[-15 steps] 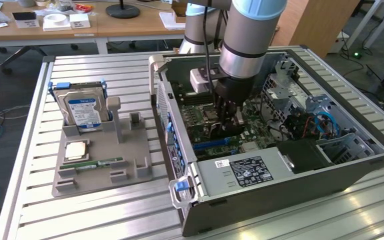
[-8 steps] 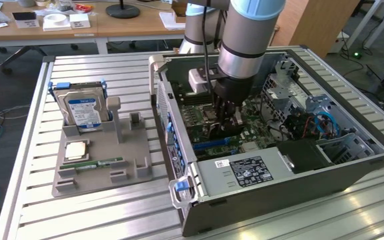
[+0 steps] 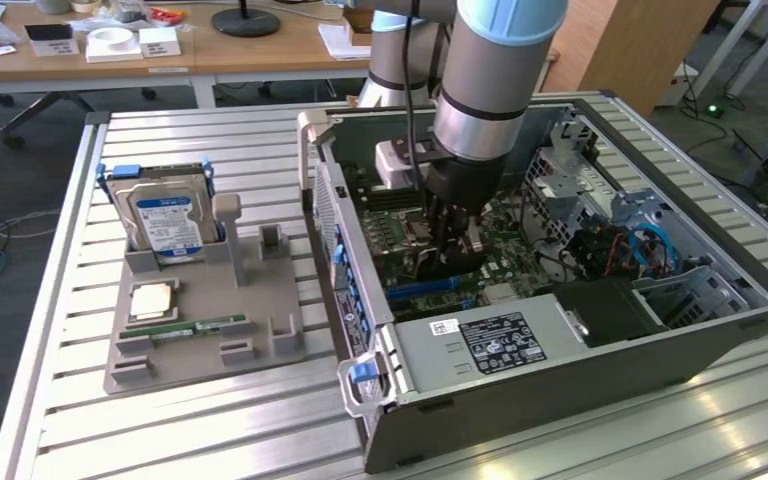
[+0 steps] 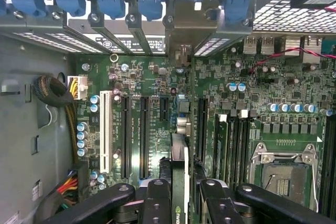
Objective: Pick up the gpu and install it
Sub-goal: 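Insert the gpu into the slot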
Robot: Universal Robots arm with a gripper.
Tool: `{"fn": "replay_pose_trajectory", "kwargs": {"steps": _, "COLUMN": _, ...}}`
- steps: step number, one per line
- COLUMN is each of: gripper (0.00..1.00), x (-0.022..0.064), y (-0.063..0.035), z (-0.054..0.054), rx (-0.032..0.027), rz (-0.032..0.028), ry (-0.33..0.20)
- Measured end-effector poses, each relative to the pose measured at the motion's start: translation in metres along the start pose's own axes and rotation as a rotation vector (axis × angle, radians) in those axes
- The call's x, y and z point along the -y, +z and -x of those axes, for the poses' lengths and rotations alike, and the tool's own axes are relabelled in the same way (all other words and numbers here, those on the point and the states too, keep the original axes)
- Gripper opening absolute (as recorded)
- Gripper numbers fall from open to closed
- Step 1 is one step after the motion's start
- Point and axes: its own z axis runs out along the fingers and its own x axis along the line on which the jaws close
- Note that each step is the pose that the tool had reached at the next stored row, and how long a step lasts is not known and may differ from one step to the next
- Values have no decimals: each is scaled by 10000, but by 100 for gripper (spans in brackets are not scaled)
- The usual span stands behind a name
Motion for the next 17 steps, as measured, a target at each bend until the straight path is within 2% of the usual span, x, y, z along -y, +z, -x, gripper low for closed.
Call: {"fn": "replay_pose_trajectory", "kwargs": {"steps": 17, "gripper": 26, "x": -13, "y": 70, "z": -1, "rx": -1, "rz": 0, "ry": 0}}
